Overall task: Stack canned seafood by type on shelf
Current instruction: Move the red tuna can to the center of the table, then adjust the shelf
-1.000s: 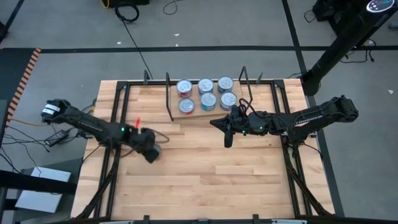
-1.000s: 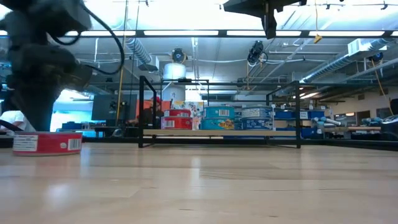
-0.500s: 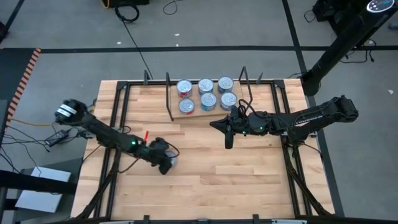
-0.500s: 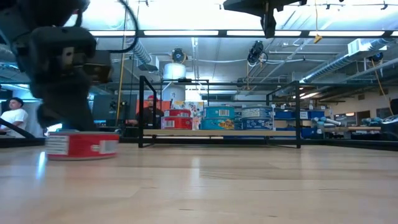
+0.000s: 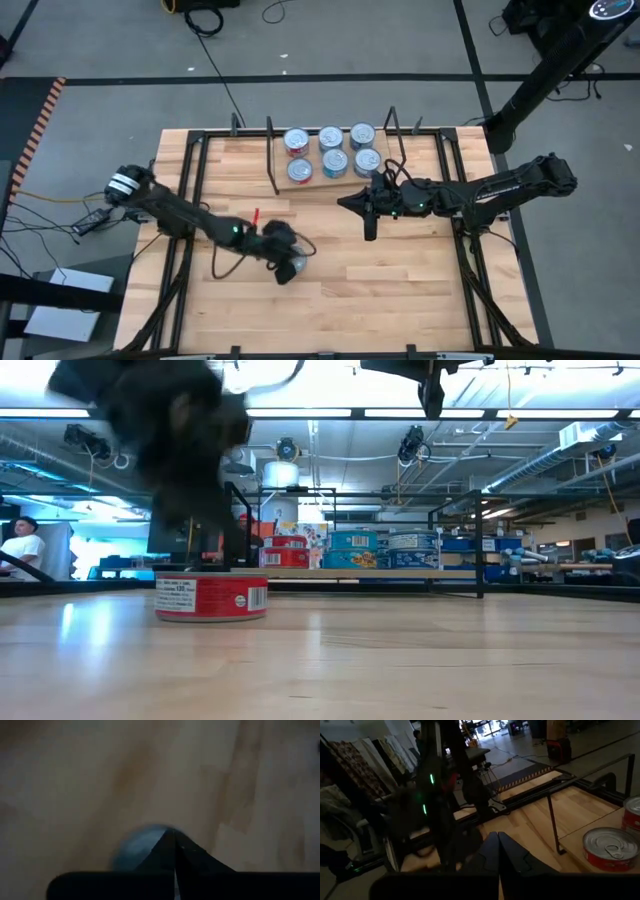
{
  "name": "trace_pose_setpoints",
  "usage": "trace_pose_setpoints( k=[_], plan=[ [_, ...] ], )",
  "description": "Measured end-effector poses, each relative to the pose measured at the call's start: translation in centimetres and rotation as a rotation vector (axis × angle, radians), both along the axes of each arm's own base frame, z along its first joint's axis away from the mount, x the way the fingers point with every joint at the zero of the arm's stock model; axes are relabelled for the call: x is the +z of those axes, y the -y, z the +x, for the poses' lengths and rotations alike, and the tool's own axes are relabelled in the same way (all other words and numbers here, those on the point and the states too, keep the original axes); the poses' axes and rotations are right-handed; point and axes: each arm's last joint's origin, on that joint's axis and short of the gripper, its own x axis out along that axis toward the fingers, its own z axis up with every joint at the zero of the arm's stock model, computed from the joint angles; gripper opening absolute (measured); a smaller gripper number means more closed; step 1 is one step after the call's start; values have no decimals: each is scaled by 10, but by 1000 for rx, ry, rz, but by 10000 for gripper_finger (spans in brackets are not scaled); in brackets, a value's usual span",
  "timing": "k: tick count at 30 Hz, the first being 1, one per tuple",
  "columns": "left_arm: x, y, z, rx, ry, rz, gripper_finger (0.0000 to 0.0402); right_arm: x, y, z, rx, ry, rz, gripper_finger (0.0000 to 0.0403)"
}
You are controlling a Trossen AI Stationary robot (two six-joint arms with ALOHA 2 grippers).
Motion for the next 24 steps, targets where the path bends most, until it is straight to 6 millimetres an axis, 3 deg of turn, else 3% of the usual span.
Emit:
trace_pose_setpoints(
  k=[5, 9, 16, 24],
  plan=[
    [43, -33, -16, 18, -102, 170, 0, 3, 0, -2, 4, 6, -2, 4],
    [65, -72, -39, 112, -149, 218, 0, 5, 0, -4, 5, 15, -7, 4],
    [75, -127, -52, 281, -173, 263, 0, 6, 0, -5, 3, 18, -27, 4],
    [68, -164, -45, 394, -162, 250, 0, 6, 0, -5, -2, 11, -29, 4]
  ],
)
